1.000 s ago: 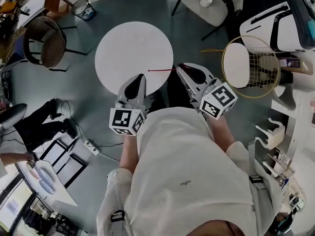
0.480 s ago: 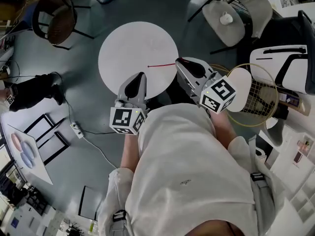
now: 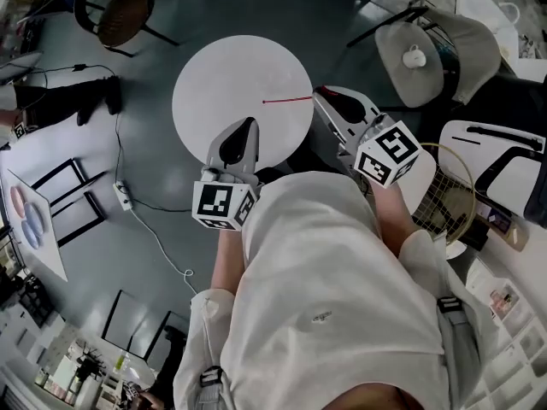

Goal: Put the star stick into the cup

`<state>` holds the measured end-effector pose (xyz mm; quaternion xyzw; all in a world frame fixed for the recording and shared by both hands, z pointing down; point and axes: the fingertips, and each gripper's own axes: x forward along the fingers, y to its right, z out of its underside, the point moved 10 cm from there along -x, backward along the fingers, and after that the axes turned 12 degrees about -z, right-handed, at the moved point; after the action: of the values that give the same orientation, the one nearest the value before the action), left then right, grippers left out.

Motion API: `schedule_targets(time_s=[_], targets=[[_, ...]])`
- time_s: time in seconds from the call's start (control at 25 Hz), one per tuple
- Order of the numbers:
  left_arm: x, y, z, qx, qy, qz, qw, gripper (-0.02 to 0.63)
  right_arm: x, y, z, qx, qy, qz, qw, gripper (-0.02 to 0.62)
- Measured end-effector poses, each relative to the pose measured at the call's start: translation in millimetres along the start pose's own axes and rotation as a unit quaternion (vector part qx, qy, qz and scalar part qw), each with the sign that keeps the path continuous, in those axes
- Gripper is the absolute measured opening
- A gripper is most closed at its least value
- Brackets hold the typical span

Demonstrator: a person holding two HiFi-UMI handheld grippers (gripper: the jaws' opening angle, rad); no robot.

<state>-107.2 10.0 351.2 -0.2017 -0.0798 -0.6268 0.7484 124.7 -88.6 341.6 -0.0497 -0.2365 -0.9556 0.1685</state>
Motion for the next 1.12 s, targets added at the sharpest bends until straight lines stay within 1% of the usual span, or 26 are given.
schedule_targets(time_s=[0.08,0.24,0.36,0.56,0.76,0.96,1.12], targets=[[0.8,5.7,-1.8,-0.003,0.001,-0.022,0.9998,0.009,3.9,15.4,-5.7,-0.001,-0.006,-0.017,1.0,0.023],[-2.9,6.5,-2.5,-0.017,-0.01,-0.056,0.9982,0.009,17.6,39.1,-17.6,-0.004,-0.012,-0.037,0.999,0.023],[-7.0,10.2,-2.0,-0.022,-0.016,-0.071,0.9971,0.009,24.1,56.9,-22.3,-0.002,-0.012,-0.033,0.999,0.023],[-0.9,18.4,-2.2,-0.023,-0.013,-0.069,0.9973,0.009,30.0,78.1,-18.4,0.0,-0.024,-0.006,1.0,0.023],[4.7,16.8,-2.9,-0.019,-0.013,-0.047,0.9986,0.009,40.6,70.6,-10.5,-0.006,-0.033,0.0,0.999,0.023],[12.1,20.9,4.7,-0.027,-0.028,-0.041,0.9984,0.009,40.2,69.1,4.2,0.006,-0.041,0.004,0.999,0.023],[12.3,21.5,16.9,-0.039,-0.04,-0.04,0.9976,0.009,45.7,77.7,13.9,0.012,-0.047,0.012,0.999,0.023]])
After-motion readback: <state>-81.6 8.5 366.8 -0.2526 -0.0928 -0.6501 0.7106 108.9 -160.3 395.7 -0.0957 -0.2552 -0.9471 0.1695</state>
